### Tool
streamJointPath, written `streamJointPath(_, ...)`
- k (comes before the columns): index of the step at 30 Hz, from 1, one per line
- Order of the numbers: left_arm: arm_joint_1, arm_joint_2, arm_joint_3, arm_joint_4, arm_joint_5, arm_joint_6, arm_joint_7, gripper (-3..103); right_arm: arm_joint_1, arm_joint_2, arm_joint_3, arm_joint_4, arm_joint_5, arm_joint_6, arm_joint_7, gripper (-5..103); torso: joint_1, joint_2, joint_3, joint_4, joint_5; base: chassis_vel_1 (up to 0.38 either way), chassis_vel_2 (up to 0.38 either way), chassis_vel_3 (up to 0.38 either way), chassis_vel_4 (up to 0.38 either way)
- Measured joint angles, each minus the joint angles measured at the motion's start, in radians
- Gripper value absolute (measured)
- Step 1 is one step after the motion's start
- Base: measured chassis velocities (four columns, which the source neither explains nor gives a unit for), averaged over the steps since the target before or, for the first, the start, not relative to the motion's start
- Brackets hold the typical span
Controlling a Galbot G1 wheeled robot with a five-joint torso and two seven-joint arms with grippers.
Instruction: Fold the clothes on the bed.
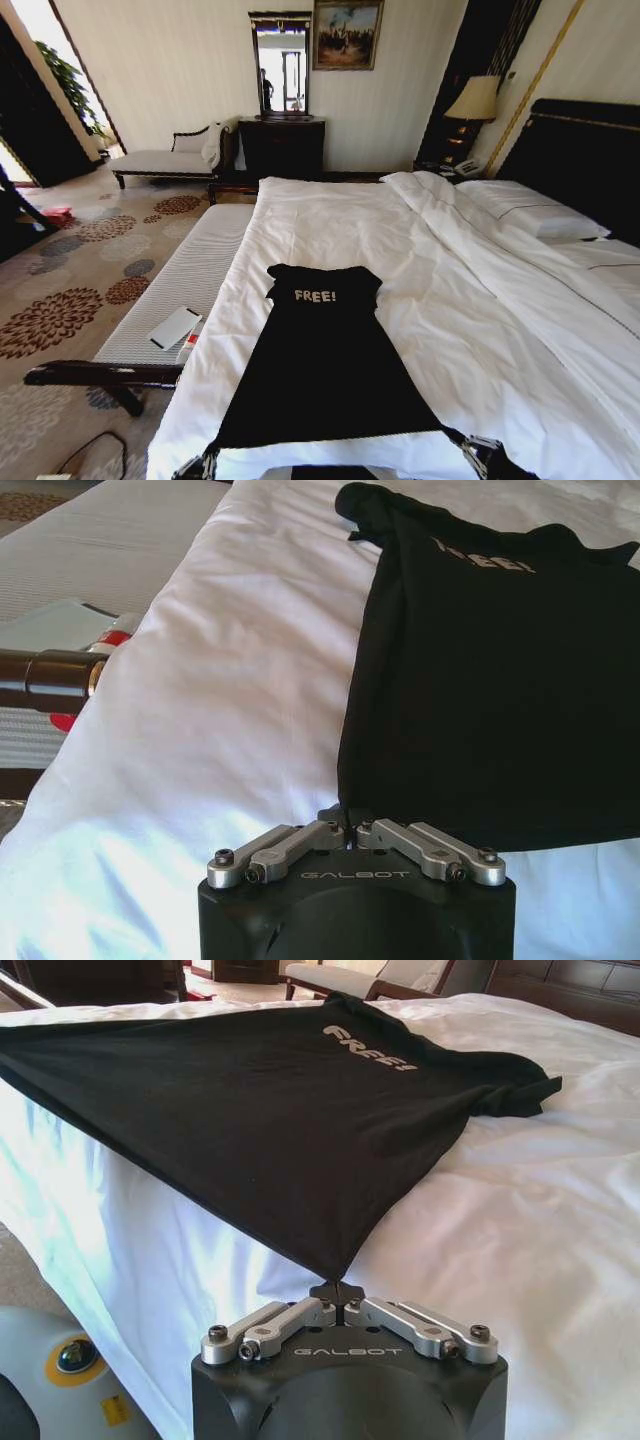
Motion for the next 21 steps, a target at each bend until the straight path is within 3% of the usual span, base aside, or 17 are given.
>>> streamJointPath(7,-0.021,-0.003,-0.008,0.005,-0.01,0.01,-0.019,0,0.032,-0.002,-0.031,-0.025,-0.024,0.004,0.009,0,0.0,0.0,0.0,-0.0001,0.0001,0.0,0.0,0.0,0.0)
streamJointPath(8,-0.024,-0.004,-0.01,0.002,-0.013,0.013,-0.026,6,0.043,-0.003,-0.036,-0.027,-0.026,0.004,0.014,-3,0.0,0.0,0.0,0.0001,0.0003,0.0,0.0,0.0,0.0)
streamJointPath(10,-0.03,-0.006,-0.011,-0.006,-0.006,0.014,-0.026,16,0.061,-0.004,-0.039,-0.028,-0.028,0.003,0.022,1,0.0,0.0,0.0,0.0001,0.0001,0.0,0.0,0.0,0.0)
streamJointPath(12,-0.038,-0.01,-0.016,-0.018,0.025,0.009,-0.026,22,0.096,0.0,-0.028,-0.019,-0.03,0.005,0.03,12,0.0,0.0,0.0,-0.0001,0.0002,0.0,0.0,0.0,0.0)
streamJointPath(13,-0.038,-0.01,-0.016,-0.018,0.025,0.009,-0.026,22,0.096,0.0,-0.028,-0.019,-0.03,0.005,0.03,12,0.0,0.0,0.0,-0.0001,0.0002,0.0,0.0,0.0,0.0)
streamJointPath(16,-0.043,-0.014,-0.028,-0.053,0.043,0.012,-0.031,38,0.112,0.003,-0.006,0.009,0.02,0.006,0.036,29,0.0,0.0,0.0,0.0003,0.0001,0.0,0.0,0.0,0.0)
streamJointPath(17,-0.044,-0.015,-0.03,-0.06,0.051,0.013,-0.033,43,0.114,0.002,-0.001,0.012,0.024,0.008,0.035,29,0.0,0.0,0.0,0.0,0.0001,0.0,0.0,0.0,0.0)
streamJointPath(19,-0.047,-0.014,-0.031,-0.067,0.063,0.013,-0.035,43,0.116,-0.001,0.006,0.014,0.027,0.01,0.034,35,0.0,0.0,0.0,-0.0002,0.0002,0.0,0.0,0.0,0.0)
streamJointPath(21,-0.056,-0.014,-0.032,-0.078,0.08,0.015,-0.044,54,0.121,-0.01,0.017,0.015,0.034,0.012,0.032,45,0.0,0.0,0.0,0.0,0.0001,0.0,0.0,0.0,0.0)
